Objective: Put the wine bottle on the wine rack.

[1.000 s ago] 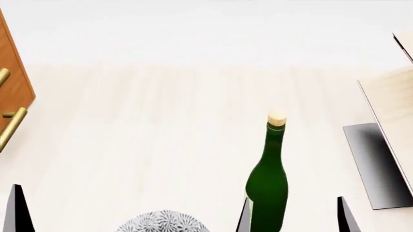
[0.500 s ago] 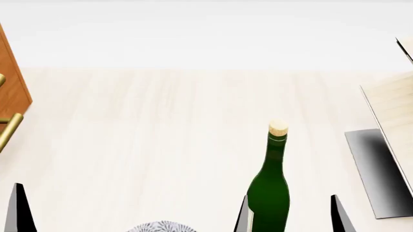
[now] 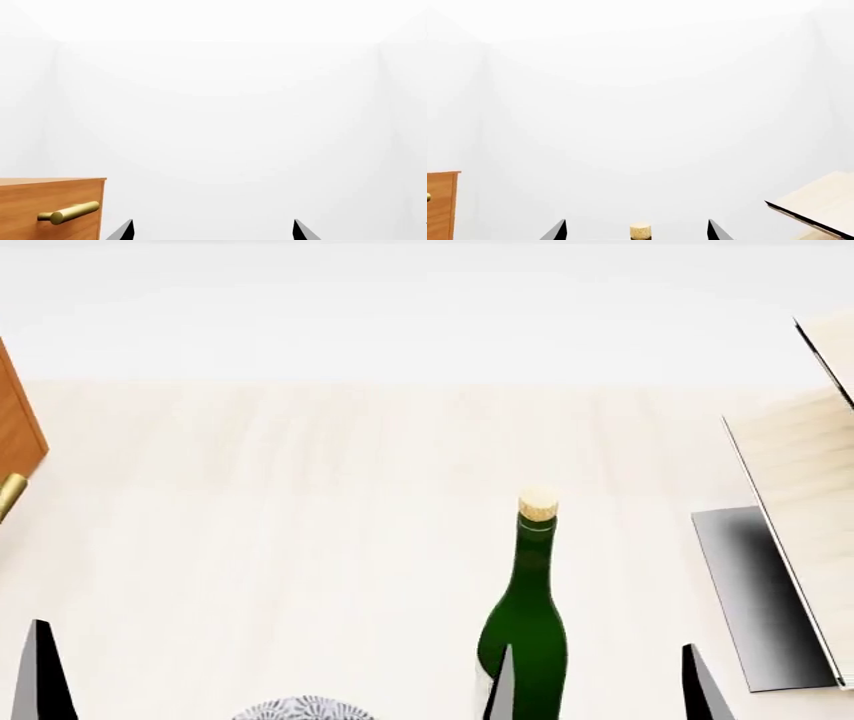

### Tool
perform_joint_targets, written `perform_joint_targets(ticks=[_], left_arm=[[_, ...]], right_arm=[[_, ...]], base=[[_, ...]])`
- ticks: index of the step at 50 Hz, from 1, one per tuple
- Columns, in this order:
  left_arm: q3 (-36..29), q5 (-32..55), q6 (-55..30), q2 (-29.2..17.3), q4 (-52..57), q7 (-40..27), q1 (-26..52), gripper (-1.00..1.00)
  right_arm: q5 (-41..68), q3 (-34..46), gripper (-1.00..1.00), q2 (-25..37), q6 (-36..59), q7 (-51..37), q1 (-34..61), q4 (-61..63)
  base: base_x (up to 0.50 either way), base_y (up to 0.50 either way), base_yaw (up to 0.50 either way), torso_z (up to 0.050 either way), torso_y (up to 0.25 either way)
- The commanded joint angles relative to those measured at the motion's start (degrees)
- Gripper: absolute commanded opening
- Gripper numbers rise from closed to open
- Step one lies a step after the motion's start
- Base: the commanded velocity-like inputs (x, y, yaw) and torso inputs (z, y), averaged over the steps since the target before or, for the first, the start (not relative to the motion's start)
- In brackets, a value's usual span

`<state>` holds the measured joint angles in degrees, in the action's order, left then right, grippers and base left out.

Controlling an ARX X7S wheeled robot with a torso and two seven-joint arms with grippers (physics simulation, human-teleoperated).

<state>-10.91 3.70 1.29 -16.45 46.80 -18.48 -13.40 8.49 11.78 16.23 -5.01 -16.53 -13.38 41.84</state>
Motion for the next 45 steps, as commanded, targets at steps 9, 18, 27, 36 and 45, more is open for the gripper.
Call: perform_joint_targets(ticks=[9,18,27,36,45], left_arm=[[-0.13,0.21,-0.31,-0.61,0.15,-0.56,0.21,1.0],[-0.21,0.37,-0.23,-0.83,0.23,-0.82,0.23,1.0],[-0.47,0.33,-0.32,-1.01,0.1,-1.03,0.39,1.0],[-0.81,0.22,-0.5,-1.15,0.18,-1.27,0.49,1.0],[-0.93,0.32,-0.1,-1.37,-0.11,-1.45,0.47,1.0]], right_arm=[[0.13,0.47,1.0,0.62,0.3,-0.39,0.4,-0.06],[0.31,0.69,1.0,0.85,0.68,-0.65,0.45,0.06],[0.42,0.8,1.0,1.01,0.5,-0.89,0.57,-0.09],[0.45,1.02,1.0,1.23,0.5,-1.11,0.53,0.01],[0.39,1.26,1.0,1.37,0.27,-1.31,0.61,-0.17]], base=[[0.0,-0.09,0.0,0.0,0.0],[0.0,-0.09,0.0,0.0,0.0],[0.0,-0.09,0.0,0.0,0.0],[0.0,-0.09,0.0,0.0,0.0],[0.0,-0.09,0.0,0.0,0.0]])
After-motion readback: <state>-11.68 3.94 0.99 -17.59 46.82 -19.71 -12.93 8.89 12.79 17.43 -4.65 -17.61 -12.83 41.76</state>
